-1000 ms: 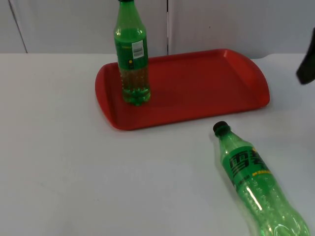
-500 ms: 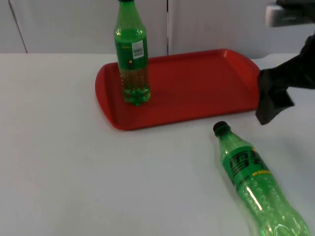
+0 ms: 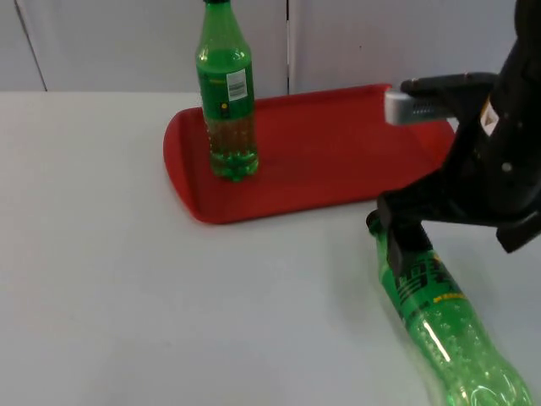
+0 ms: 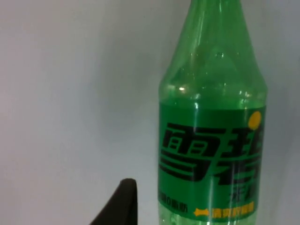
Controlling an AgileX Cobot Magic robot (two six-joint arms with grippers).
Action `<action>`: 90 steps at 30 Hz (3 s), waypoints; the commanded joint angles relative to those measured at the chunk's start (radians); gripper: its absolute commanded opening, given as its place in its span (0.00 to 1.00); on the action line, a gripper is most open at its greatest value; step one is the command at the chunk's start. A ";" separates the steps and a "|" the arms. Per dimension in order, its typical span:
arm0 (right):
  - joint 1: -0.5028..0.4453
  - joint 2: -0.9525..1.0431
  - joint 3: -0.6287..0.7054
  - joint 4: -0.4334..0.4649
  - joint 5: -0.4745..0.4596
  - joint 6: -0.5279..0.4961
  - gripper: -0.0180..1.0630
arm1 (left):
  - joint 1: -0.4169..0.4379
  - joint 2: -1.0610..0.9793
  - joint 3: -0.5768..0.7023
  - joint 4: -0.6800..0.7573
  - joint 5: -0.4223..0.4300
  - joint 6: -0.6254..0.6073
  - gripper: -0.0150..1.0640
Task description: Place the bottle upright on the tray.
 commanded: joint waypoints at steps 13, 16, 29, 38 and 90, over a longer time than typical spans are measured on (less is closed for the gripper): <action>0.003 0.160 -0.005 -0.039 -0.161 0.073 0.94 | 0.000 -0.003 0.005 -0.003 -0.011 -0.005 0.99; 0.003 0.201 -0.005 -0.042 -0.209 0.076 0.94 | 0.000 -0.003 0.005 -0.003 -0.011 -0.005 0.99; 0.003 0.270 -0.005 -0.087 -0.270 0.146 0.91 | 0.000 -0.003 0.005 -0.001 -0.011 -0.005 0.99; 0.003 0.268 -0.005 -0.086 -0.250 0.146 0.70 | 0.000 -0.003 0.005 -0.001 -0.011 -0.005 0.99; -0.137 -0.031 -0.196 -0.375 -1.088 -0.019 0.02 | 0.000 -0.003 0.005 0.001 -0.011 -0.005 0.99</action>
